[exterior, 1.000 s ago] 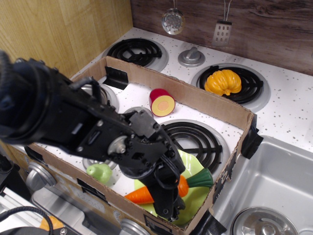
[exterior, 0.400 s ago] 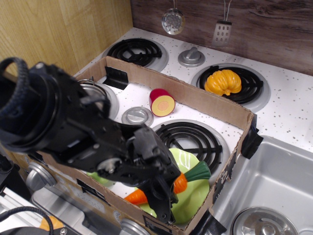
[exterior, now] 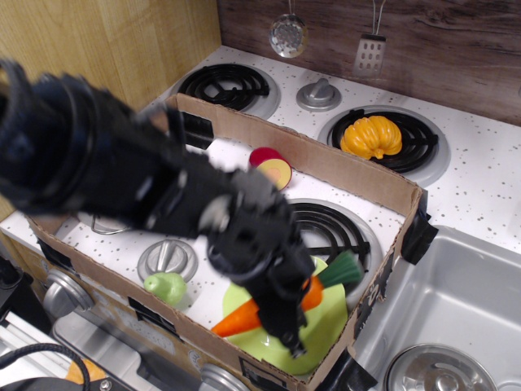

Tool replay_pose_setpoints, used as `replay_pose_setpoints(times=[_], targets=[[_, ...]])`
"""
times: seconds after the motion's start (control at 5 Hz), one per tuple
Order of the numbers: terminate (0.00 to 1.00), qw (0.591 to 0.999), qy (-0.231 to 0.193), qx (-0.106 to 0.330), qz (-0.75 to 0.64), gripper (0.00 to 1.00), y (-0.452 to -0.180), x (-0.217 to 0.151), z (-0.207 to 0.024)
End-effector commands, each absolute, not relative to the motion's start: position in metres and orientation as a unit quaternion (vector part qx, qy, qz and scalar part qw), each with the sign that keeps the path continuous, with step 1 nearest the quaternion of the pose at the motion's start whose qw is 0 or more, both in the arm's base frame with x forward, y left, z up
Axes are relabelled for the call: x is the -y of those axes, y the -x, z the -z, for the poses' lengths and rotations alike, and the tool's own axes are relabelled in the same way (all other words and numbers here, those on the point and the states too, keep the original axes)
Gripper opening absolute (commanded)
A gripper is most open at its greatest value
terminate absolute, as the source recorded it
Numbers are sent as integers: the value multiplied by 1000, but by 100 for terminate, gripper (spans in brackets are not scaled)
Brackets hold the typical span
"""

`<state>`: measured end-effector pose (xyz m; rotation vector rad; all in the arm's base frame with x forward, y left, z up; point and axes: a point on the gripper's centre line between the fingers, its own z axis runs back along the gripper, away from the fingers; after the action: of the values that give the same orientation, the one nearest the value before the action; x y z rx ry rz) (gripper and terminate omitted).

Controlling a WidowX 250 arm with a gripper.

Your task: Take carrot off plate

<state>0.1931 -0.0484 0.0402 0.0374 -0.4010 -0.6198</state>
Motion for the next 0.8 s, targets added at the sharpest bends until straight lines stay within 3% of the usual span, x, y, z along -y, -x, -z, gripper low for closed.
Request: replay_pose_setpoints(times=[0.0, 0.4, 0.6], targets=[[0, 932, -22, 158, 324, 0, -228, 29, -79], [0, 912, -40, 147, 380, 0, -277, 20, -96], [0, 898, -52, 141, 414, 0, -295, 28, -90]])
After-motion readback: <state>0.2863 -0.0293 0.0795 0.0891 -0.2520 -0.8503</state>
